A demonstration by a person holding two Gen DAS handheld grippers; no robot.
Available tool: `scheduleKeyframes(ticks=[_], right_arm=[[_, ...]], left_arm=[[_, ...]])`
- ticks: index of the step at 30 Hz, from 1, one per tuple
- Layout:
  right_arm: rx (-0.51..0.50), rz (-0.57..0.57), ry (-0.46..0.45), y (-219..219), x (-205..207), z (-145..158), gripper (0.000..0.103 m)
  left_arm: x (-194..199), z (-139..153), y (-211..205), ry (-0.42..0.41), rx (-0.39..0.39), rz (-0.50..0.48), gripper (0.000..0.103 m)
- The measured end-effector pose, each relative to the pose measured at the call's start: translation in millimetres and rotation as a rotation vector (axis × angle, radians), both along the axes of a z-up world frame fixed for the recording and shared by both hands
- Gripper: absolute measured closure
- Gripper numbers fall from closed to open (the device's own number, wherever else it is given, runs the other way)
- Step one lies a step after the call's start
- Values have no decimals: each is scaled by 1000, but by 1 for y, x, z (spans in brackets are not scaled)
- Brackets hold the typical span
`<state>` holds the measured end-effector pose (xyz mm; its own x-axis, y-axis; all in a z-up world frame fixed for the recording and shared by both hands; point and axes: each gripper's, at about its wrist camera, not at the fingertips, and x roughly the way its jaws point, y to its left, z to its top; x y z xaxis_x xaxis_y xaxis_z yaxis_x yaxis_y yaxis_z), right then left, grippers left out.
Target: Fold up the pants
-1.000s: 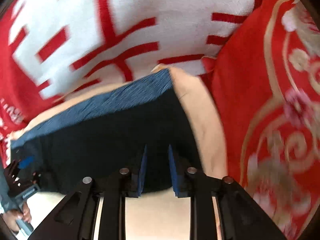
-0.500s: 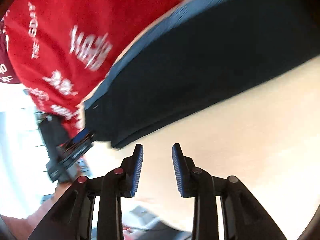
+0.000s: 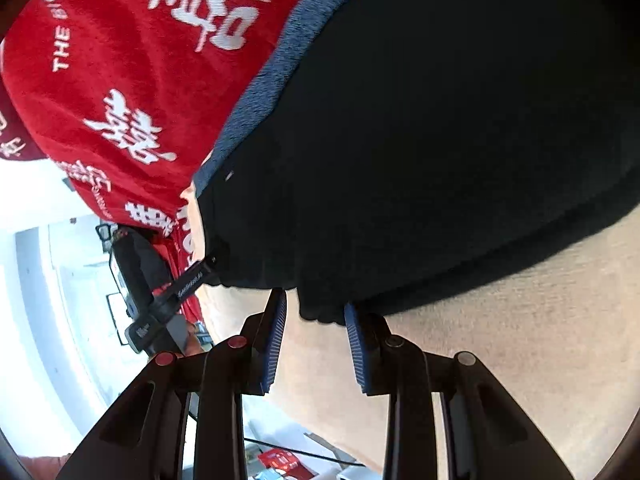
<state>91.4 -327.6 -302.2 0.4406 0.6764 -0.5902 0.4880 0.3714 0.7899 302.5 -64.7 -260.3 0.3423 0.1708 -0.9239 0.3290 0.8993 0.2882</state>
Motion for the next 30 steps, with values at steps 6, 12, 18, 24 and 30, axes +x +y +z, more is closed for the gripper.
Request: scheduleKeyframes(ticks=[6, 12, 18, 24, 30], right_arm=[[65, -95, 45, -9, 0, -9, 80], [-152, 22, -53, -10, 3, 41, 94], [-174, 34, 96, 2, -27, 6, 99], [-262, 90, 82, -29, -46, 41, 80], [-285, -41, 106, -94, -47, 51, 41]], left_arm=[[4, -1, 10, 53, -89, 11, 10], [7, 1, 12, 64, -55, -76, 10], [7, 3, 9, 55, -41, -124, 9], [-38, 32, -45, 33, -77, -209, 10], [-78, 32, -139, 95, -210, -327, 10]])
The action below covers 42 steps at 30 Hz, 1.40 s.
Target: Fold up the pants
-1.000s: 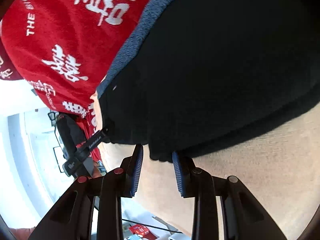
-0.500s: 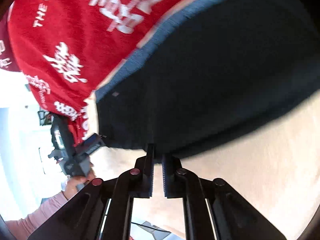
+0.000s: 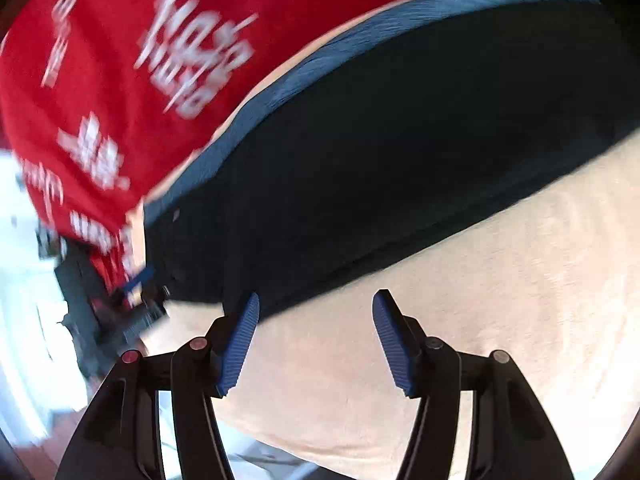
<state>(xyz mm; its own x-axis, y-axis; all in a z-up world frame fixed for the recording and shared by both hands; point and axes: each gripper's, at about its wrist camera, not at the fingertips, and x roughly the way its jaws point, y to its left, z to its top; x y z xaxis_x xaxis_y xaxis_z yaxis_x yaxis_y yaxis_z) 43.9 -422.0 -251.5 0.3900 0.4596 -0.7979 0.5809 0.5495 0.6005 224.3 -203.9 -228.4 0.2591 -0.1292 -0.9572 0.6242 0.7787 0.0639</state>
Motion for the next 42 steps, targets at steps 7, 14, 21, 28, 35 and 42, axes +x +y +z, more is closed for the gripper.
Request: scheduleKeyframes(ticks=[7, 14, 21, 28, 35, 42], right_arm=[[151, -237, -34, -40, -2, -38, 93], [29, -168, 6, -29, -15, -32, 95], [63, -130, 40, -44, -37, -21, 80], [-218, -42, 3, -86, -12, 20, 80], [-303, 38, 45, -106, -6, -11, 84], [-254, -53, 84, -139, -46, 2, 68]], left_arm=[[-1, -24, -42, 79, -40, 56, 10], [-40, -31, -46, 39, 32, -89, 10], [-27, -12, -48, 69, 17, 26, 10], [-17, -9, -98, 77, -22, 58, 10], [-35, -27, -91, 90, 15, 109, 0], [-31, -26, -100, 71, 87, 86, 1]])
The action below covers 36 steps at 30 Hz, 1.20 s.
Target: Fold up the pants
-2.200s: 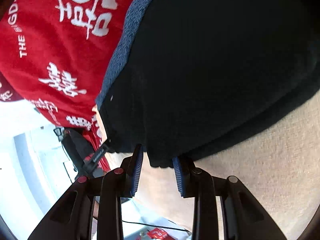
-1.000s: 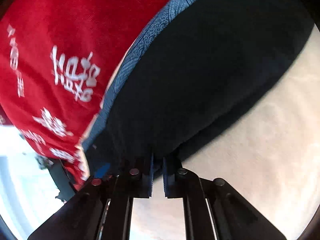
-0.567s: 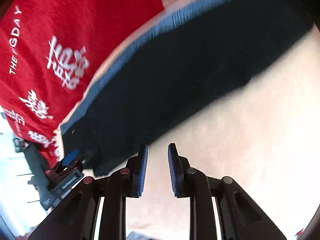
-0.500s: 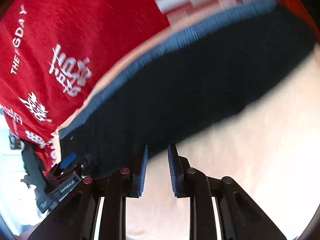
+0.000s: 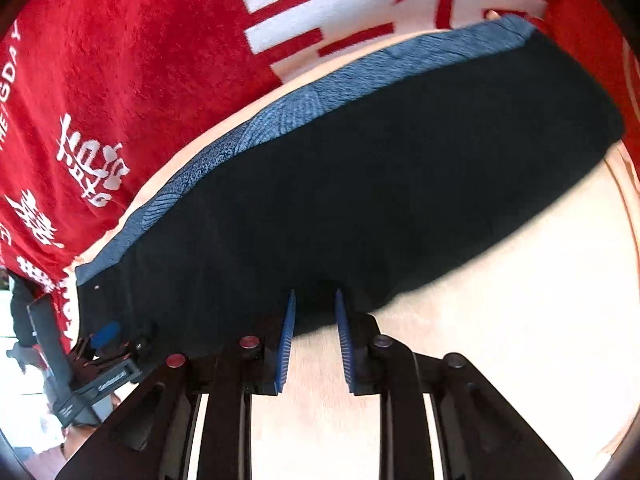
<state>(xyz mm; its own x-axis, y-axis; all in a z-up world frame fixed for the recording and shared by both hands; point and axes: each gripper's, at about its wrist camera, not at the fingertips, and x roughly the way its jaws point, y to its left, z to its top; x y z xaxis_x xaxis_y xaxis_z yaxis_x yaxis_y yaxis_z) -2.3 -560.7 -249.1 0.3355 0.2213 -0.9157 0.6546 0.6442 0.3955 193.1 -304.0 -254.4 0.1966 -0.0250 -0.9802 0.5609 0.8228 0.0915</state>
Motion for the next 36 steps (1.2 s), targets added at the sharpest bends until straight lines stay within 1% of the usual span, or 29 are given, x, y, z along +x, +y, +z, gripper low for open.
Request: scheduleKeyframes(ticks=[1, 2, 5, 9, 12, 14, 15, 18, 20, 21, 22, 23, 24, 26, 28, 29, 31, 33, 35, 36], right_arm=[[5, 0, 14, -1, -2, 1, 51], [14, -5, 22, -2, -7, 2, 47], [60, -8, 13, -1, -19, 1, 46], [84, -14, 48, -1, -32, -3, 46], [117, -28, 58, 0, -37, -9, 46], [135, -32, 55, -3, -41, -8, 46], [139, -30, 55, -4, -41, -8, 46], [155, -15, 45, -9, -39, -5, 46], [128, 0, 20, -16, -34, 3, 47], [106, 3, 2, -21, -30, 8, 49], [79, 5, -19, -27, -25, 14, 60], [64, 8, -38, -33, -15, 18, 64], [62, 13, -58, -40, -4, 20, 66], [53, 27, -93, -50, 23, 22, 66], [36, 74, -118, -53, 55, 21, 66], [39, 95, -129, -52, 70, 19, 66], [42, 147, -147, -46, 97, 13, 66], [13, 208, -144, -36, 120, 3, 66], [-24, 240, -110, -33, 133, -12, 66], [-41, 235, -97, -37, 136, -18, 72]], left_arm=[[-1, 0, -2, 0, 14, 0, 1], [-1, 0, -4, 2, 22, 4, 1], [1, 0, -8, 7, 39, 26, 1], [1, -1, -12, 4, 55, 36, 1], [-1, 1, -15, -8, 89, 27, 1], [-4, 6, -22, -15, 110, 22, 1], [-13, 14, -26, -15, 113, 22, 1], [-10, 27, -37, -15, 82, 42, 1], [-4, 37, -47, -32, 48, 56, 1], [1, 41, -55, -47, 33, 59, 1], [7, 43, -62, -61, 23, 61, 1], [13, 44, -69, -75, 16, 67, 1], [21, 44, -77, -83, 10, 80, 1], [35, 41, -87, -84, -9, 112, 1], [48, 34, -96, -79, -19, 151, 1], [53, 29, -99, -80, -15, 161, 1], [59, 18, -104, -90, 22, 167, 1], [64, 6, -103, -88, 49, 178, 1], [68, -1, -99, -84, 53, 194, 1], [70, -2, -95, -82, 41, 206, 1]])
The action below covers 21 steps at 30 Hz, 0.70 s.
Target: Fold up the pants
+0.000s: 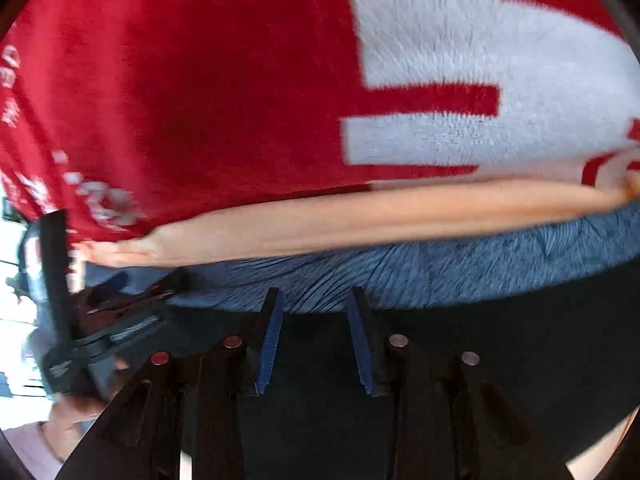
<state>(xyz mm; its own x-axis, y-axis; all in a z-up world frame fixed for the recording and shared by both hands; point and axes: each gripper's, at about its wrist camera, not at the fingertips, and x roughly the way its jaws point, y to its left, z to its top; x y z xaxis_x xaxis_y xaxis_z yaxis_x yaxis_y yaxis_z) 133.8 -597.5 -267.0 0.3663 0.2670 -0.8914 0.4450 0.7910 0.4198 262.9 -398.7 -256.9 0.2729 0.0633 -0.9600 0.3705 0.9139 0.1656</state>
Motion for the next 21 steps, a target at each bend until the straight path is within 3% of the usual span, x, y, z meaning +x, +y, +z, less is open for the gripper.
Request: scheduleKeyframes(ticks=[1, 3, 7, 11, 16, 18, 21], right_arm=[[-13, -19, -3, -7, 0, -5, 82], [-56, -60, 9, -21, -3, -6, 89], [-70, -124, 1, -45, -23, 10, 84], [-68, -117, 34, -47, -52, 19, 84], [-72, -110, 100, -34, -93, 16, 79], [-64, -114, 103, -29, -107, 11, 80], [-79, -107, 85, -28, -114, 8, 79]], left_arm=[[1, 0, 2, 2, -8, 8, 1], [4, 6, 6, -10, 1, 20, 1], [-1, 29, 13, -33, -30, -4, 1], [-19, 42, 24, -36, 4, -48, 1], [-16, 18, 72, -9, 89, 55, 1], [-6, 13, 93, -4, 21, 117, 0], [4, 9, 101, -24, 60, 153, 0]])
